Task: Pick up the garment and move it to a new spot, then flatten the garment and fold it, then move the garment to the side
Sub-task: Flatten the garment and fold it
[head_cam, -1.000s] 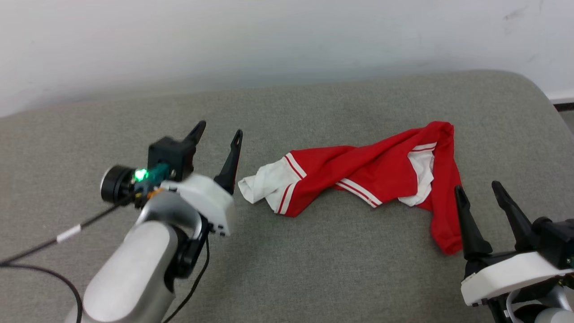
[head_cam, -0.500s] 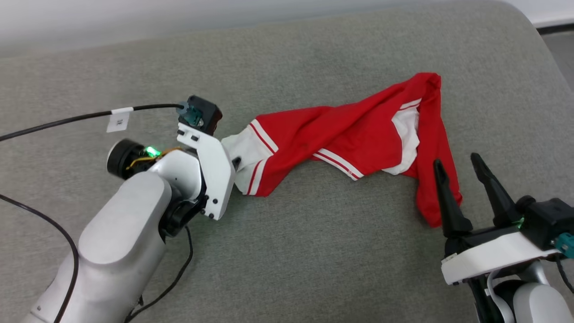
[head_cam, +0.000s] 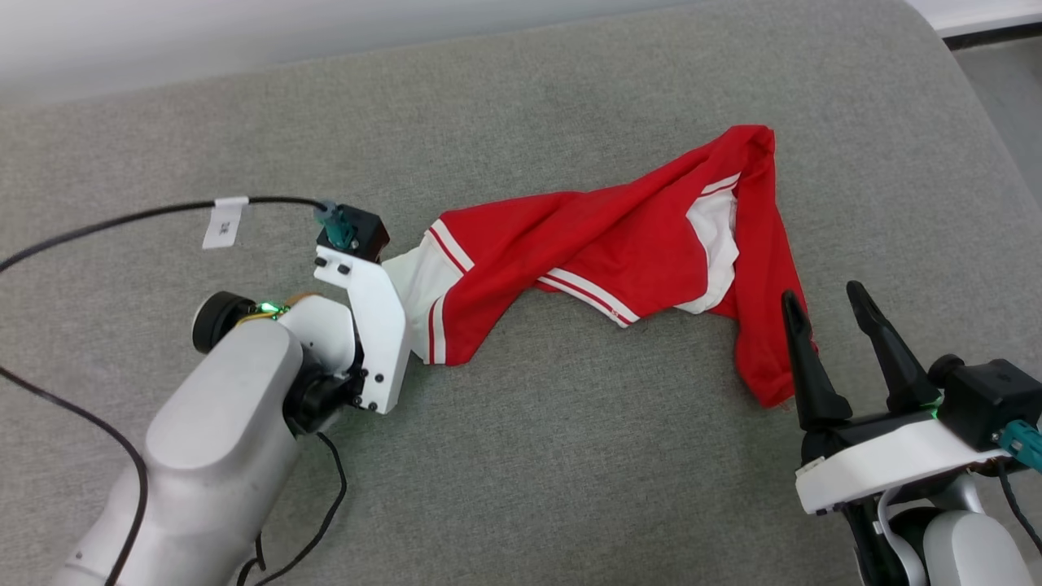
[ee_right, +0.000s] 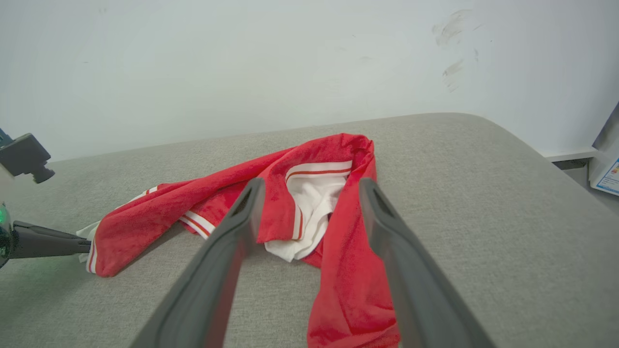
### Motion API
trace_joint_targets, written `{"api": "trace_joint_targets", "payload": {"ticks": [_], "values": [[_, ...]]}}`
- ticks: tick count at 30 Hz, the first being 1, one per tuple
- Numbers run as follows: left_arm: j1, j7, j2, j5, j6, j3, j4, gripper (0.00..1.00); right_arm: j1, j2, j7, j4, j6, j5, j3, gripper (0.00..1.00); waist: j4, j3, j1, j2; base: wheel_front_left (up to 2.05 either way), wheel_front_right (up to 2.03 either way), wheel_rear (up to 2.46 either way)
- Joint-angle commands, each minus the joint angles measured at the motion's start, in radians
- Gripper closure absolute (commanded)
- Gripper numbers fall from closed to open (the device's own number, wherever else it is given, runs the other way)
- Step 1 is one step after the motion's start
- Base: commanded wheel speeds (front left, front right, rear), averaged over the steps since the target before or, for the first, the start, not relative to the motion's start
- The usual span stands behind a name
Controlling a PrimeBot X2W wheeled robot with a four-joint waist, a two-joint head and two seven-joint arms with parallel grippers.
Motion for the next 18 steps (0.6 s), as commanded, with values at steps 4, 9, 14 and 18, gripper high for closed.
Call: {"api": "trace_joint_targets", "payload": {"ticks": [4, 9, 14, 18], "values": [[0.064, -0.092, 0.008, 0.015, 0.015, 0.006, -0.025, 1.0, 0.017, 0.006, 0.011, -0.005, 0.0, 0.001, -0.016, 0.0, 0.025, -0.039, 0.0, 0.0, 0.0, 0.0, 0.0], [0.129, -0.175, 0.047, 0.025, 0.054, 0.034, -0.157, 1.0, 0.042, 0.007, 0.031, -0.015, 0.0, 0.0, -0.026, 0.0, 0.063, -0.089, 0.0, 0.0, 0.0, 0.0, 0.0], [0.25, -0.21, 0.102, 0.01, 0.113, 0.066, -0.338, 1.0, 0.074, 0.008, 0.057, -0.027, 0.0, -0.007, -0.045, 0.0, 0.107, -0.144, 0.0, 0.0, 0.0, 0.0, 0.0], [0.39, -0.225, 0.147, -0.011, 0.184, 0.097, -0.484, 1.0, 0.104, 0.008, 0.078, -0.041, 0.0, -0.014, -0.06, 0.0, 0.134, -0.186, 0.0, 0.0, 0.0, 0.0, 0.0]]}}
